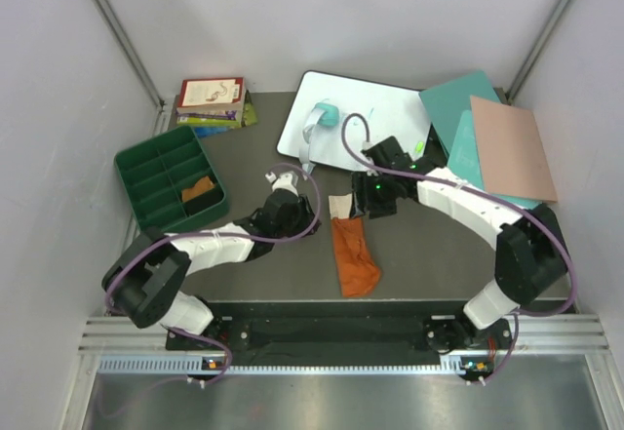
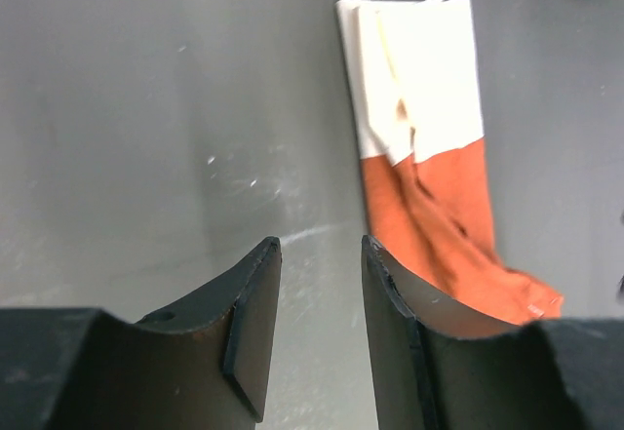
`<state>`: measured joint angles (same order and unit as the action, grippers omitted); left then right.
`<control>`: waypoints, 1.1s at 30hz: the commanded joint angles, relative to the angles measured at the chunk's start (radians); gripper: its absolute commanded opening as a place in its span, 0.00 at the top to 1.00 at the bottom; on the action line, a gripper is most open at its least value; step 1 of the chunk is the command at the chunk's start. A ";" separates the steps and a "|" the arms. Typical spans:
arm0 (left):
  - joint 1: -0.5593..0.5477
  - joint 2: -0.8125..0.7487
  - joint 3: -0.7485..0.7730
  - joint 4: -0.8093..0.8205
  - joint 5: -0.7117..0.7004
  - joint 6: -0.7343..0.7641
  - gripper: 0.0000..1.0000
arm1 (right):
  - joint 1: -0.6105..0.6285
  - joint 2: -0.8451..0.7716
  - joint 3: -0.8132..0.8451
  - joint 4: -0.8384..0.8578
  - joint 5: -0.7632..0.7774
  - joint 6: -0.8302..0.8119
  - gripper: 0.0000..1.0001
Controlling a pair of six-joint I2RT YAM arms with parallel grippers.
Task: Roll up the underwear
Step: Fold the underwear at the center of the board.
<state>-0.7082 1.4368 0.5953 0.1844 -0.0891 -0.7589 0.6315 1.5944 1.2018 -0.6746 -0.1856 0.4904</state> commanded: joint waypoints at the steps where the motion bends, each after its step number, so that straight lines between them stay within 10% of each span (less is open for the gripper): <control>1: 0.003 0.048 0.075 0.053 0.031 -0.013 0.57 | -0.088 -0.048 -0.105 0.070 0.005 -0.019 0.45; 33: 0.004 0.266 0.250 0.067 0.040 -0.023 0.57 | 0.106 0.104 -0.143 0.133 -0.038 -0.003 0.65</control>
<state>-0.7082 1.6661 0.7898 0.1905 -0.0628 -0.7692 0.7158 1.6852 1.0462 -0.5606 -0.2283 0.4835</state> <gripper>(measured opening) 0.435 0.349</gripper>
